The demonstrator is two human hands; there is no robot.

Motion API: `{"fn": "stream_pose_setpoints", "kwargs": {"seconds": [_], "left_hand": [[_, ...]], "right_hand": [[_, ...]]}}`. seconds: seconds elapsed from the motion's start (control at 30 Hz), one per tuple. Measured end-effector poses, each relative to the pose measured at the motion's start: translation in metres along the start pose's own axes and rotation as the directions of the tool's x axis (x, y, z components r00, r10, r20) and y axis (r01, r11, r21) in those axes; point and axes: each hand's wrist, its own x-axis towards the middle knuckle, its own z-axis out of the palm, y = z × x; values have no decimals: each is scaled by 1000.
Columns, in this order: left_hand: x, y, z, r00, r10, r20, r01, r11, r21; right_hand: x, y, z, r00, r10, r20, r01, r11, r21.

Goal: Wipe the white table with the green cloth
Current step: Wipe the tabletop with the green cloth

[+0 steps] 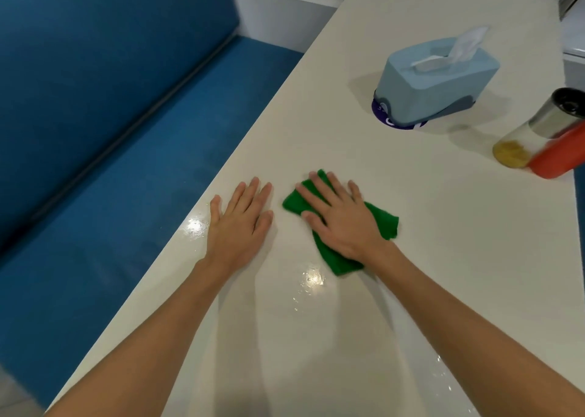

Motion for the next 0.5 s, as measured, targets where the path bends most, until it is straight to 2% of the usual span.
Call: {"fn": "stream_pose_setpoints", "kwargs": {"seconds": [0.13, 0.2, 0.33, 0.43, 0.5], "left_hand": [[3, -2, -12, 999, 16, -28, -17, 999, -36], [3, -13, -15, 997, 1, -71, -2, 1000, -17], [0, -32, -11, 995, -65, -81, 64, 998, -6], [-2, -32, -8, 994, -64, -91, 65, 998, 9], [-2, -31, -8, 994, -66, -90, 68, 998, 12]], "right_hand": [[-41, 22, -3, 978, -206, 26, 203, 975, 85], [-42, 43, -8, 978, -210, -3, 209, 971, 119], [-5, 74, -15, 993, 48, -109, -39, 995, 89], [41, 71, -12, 946, 289, -144, -291, 957, 3], [67, 50, -10, 917, 379, -124, -382, 924, 2]]}}
